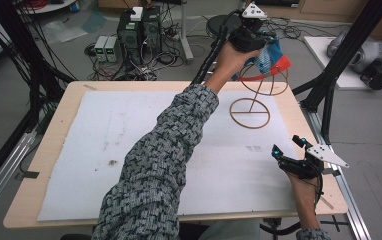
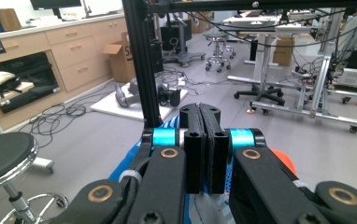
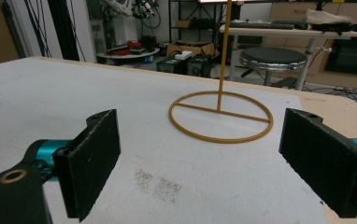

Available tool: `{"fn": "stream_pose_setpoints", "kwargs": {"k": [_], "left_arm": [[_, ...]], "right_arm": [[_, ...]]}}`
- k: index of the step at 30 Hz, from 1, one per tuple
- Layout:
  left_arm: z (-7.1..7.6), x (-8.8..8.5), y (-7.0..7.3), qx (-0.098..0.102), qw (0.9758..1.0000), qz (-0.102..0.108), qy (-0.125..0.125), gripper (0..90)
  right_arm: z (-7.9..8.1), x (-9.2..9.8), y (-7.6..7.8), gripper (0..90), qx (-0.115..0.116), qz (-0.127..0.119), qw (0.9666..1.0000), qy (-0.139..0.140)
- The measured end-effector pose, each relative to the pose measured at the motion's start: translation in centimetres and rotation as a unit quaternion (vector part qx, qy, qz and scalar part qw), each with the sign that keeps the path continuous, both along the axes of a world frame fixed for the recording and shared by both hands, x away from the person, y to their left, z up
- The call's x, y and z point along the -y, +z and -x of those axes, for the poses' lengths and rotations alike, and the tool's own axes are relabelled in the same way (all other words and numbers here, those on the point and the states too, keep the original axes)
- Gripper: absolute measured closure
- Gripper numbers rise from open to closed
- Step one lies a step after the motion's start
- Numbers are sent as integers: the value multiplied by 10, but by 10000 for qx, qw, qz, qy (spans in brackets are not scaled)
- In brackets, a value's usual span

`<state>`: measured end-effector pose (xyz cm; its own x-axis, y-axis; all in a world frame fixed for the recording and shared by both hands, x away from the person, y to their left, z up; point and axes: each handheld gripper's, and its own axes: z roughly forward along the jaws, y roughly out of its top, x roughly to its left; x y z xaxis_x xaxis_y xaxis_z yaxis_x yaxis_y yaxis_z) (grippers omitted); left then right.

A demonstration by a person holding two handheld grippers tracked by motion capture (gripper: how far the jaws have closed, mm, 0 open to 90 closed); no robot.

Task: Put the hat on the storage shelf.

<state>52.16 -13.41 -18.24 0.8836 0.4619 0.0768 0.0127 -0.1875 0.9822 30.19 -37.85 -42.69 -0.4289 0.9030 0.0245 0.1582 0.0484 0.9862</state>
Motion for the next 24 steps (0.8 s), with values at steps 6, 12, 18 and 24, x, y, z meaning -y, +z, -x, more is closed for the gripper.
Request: {"fn": "stream_pose_setpoints", "kwargs": {"k": [6, 12, 18, 24], "left_arm": [[0, 10, -9, -5, 9999, -146, -9, 881], [-1, 16, -16, -49, 9997, -246, -46, 881], [-2, 24, -24, -115, 9996, -225, -82, 881], [0, 32, -31, -127, 9995, -266, -139, 881]], "right_arm": [[0, 0, 0, 118, -12, 25, 10000, 11], [-1, 1, 0, 117, -23, 35, 10000, 2], [-1, 1, 0, 117, -45, 52, 10000, 16], [-1, 1, 0, 118, -36, 58, 10000, 2]]}}
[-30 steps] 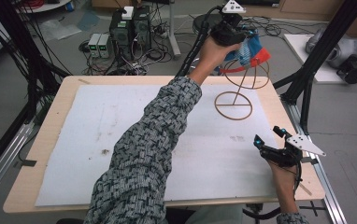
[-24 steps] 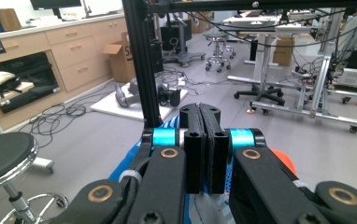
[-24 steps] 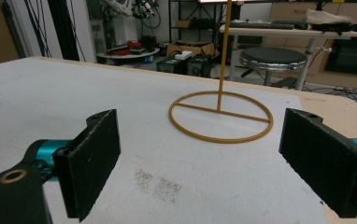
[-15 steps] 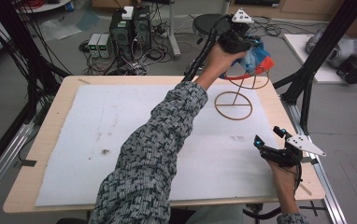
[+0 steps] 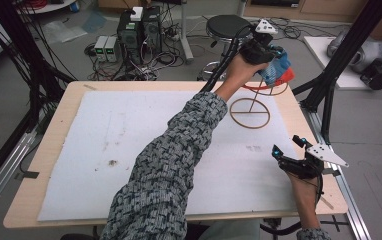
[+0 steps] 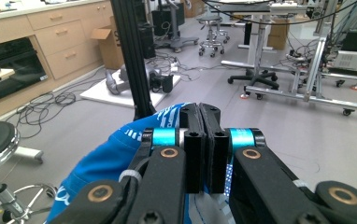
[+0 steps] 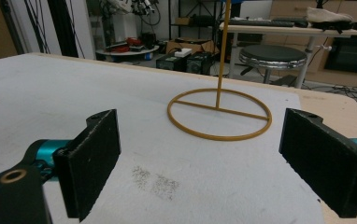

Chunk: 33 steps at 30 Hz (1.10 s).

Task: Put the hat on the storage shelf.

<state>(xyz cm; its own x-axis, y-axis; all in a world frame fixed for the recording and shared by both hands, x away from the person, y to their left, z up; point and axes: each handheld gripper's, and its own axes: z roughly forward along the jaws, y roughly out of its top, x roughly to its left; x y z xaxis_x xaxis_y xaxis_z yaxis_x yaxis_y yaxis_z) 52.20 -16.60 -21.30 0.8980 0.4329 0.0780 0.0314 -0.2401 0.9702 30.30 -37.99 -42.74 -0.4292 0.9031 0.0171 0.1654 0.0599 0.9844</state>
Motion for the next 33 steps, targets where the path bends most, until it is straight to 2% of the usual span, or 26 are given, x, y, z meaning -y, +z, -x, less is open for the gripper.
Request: {"fn": "stream_pose_setpoints", "kwargs": {"k": [5, 7, 14, 20, 29, 33], "left_arm": [[0, 3, -4, -17, 10000, -48, -33, 881], [0, 4, -5, -72, 10000, 1, -53, 881], [-1, 7, -7, -48, 10000, 57, -67, 880], [3, 12, -7, 109, 9999, 2, -111, 880], [2, 17, -5, 270, 9995, 118, -121, 880], [-5, 14, -5, 181, 9995, 239, -88, 880]], "right_arm": [[0, 1, 0, 118, -2, 5, 10000, -7], [0, 1, 0, 118, -49, -4, 10000, -20], [-1, 1, -1, 118, -48, 10, 10000, -11], [-2, 1, -1, 118, -64, 12, 10000, -19], [-2, 1, -1, 118, -47, 12, 10000, -18], [-1, 1, -1, 118, -59, 6, 10000, -26]]}}
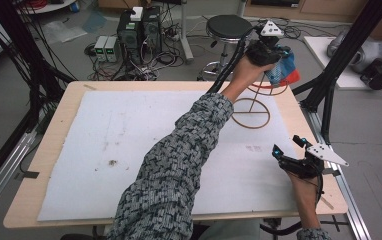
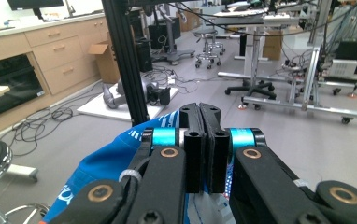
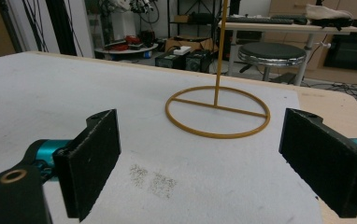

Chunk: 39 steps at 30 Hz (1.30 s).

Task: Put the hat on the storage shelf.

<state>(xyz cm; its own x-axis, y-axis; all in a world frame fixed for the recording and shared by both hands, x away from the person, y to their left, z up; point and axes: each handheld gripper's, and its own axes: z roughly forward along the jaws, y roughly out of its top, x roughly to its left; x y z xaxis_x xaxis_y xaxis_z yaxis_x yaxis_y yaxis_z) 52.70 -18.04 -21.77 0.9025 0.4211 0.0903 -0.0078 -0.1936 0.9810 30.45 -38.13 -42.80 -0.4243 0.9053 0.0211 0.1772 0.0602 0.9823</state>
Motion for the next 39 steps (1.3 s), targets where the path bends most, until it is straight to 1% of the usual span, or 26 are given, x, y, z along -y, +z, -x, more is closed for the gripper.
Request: {"fn": "stream_pose_setpoints", "kwargs": {"k": [2, 5, 7, 9, 11, 13, 15, 16, 20, 23, 27, 30, 33, 36, 38, 39], "left_arm": [[-4, -1, -2, -66, 9999, 51, 56, 880], [-8, -3, -5, -170, 9998, 66, 92, 880], [-9, -4, -6, -175, 9998, 21, 79, 879], [-8, -2, -7, -216, 9998, 45, 27, 879], [-7, -1, -8, -176, 9998, -43, -23, 879], [-6, 1, -9, -184, 9998, -40, -57, 879], [-5, 3, -11, -201, 9997, -66, -93, 879], [-4, 3, -12, -195, 9997, -83, -112, 879], [0, 5, -15, -68, 9995, -300, -112, 879], [4, 4, -14, 47, 9990, -431, -82, 879], [6, 0, -11, 33, 9990, -430, -84, 879], [8, -2, -10, 16, 9992, -385, -108, 879], [12, 0, -13, 77, 9985, -513, -169, 879], [14, 4, -17, 69, 9980, -596, -201, 879], [14, 6, -21, 102, 9973, -693, -204, 879], [14, 6, -22, 86, 9973, -696, -201, 879]], "right_arm": [[0, 0, 0, 118, -6, -1, 10000, 5], [0, 2, 0, 118, 12, 4, 10000, 0], [0, 2, 0, 118, -7, -13, 10000, -5], [0, 2, -1, 118, -18, -15, 10000, -10], [-1, 2, -1, 118, -31, 1, 10000, -7], [-1, 2, -1, 118, -66, 18, 10000, -7], [-1, 2, -1, 118, -32, -5, 10000, -1], [-1, 2, -1, 118, -53, 2, 10000, 1], [0, 4, -1, 118, -28, -13, 10000, -14], [0, 3, -1, 117, -45, -4, 10000, -4], [0, 3, -1, 118, -39, 3, 10000, -4], [0, 2, -1, 118, -61, -2, 10000, -5], [-1, 2, -1, 118, -47, -6, 10000, 2], [-1, 1, -1, 118, -43, 2, 10000, 12], [-1, 1, -1, 118, -43, 3, 10000, 4], [-1, 1, -1, 118, -38, -14, 10000, -1]]}}
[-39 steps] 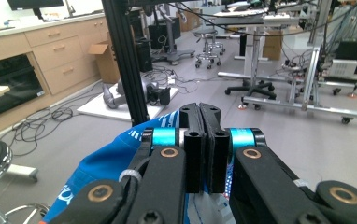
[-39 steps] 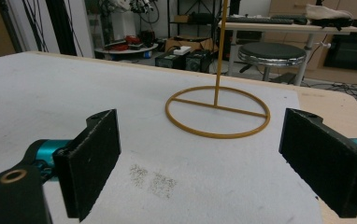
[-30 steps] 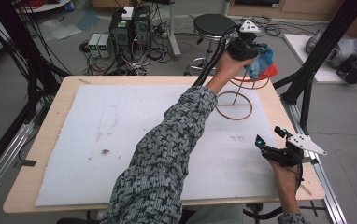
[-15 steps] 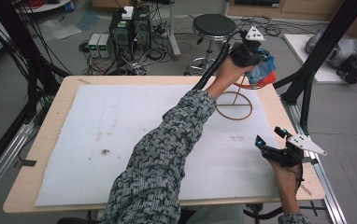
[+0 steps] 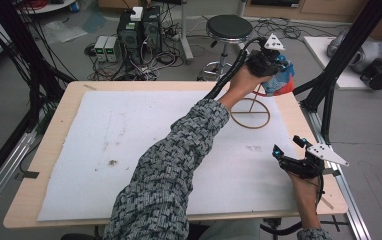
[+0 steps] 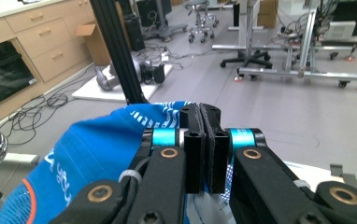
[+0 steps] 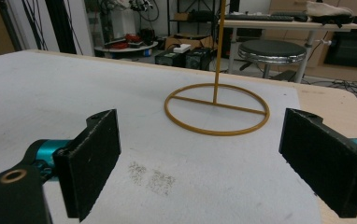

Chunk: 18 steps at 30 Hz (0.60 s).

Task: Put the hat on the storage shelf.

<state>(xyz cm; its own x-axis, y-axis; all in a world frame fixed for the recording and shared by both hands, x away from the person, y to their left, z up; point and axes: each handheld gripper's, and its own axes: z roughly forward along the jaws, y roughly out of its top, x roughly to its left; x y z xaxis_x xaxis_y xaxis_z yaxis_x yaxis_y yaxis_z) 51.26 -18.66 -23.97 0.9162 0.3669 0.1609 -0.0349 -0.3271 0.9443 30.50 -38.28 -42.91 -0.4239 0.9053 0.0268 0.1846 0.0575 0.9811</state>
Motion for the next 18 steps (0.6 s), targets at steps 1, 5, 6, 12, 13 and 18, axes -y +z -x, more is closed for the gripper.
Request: {"fn": "stream_pose_setpoints", "kwargs": {"k": [1, 5, 6, 12, 13, 18], "left_arm": [[0, 0, -1, 4, 10000, -26, -12, 879], [2, 2, -3, 45, 9999, -104, -42, 879], [3, 2, -3, 45, 9999, -90, -38, 879], [7, -1, 2, 44, 9999, -42, -102, 879], [8, -1, 3, 30, 9999, -44, -127, 879], [12, 0, 4, 60, 9998, -64, -198, 879]], "right_arm": [[0, 0, 0, 118, -3, -4, 10000, -2], [0, 1, 0, 118, -21, 26, 10000, 9], [0, 1, 0, 118, -24, 32, 10000, 5], [0, 0, 0, 118, -18, 20, 10000, 1], [0, 0, 0, 118, -15, 26, 10000, 5], [-1, -1, -1, 118, -6, 15, 10000, 23]]}}
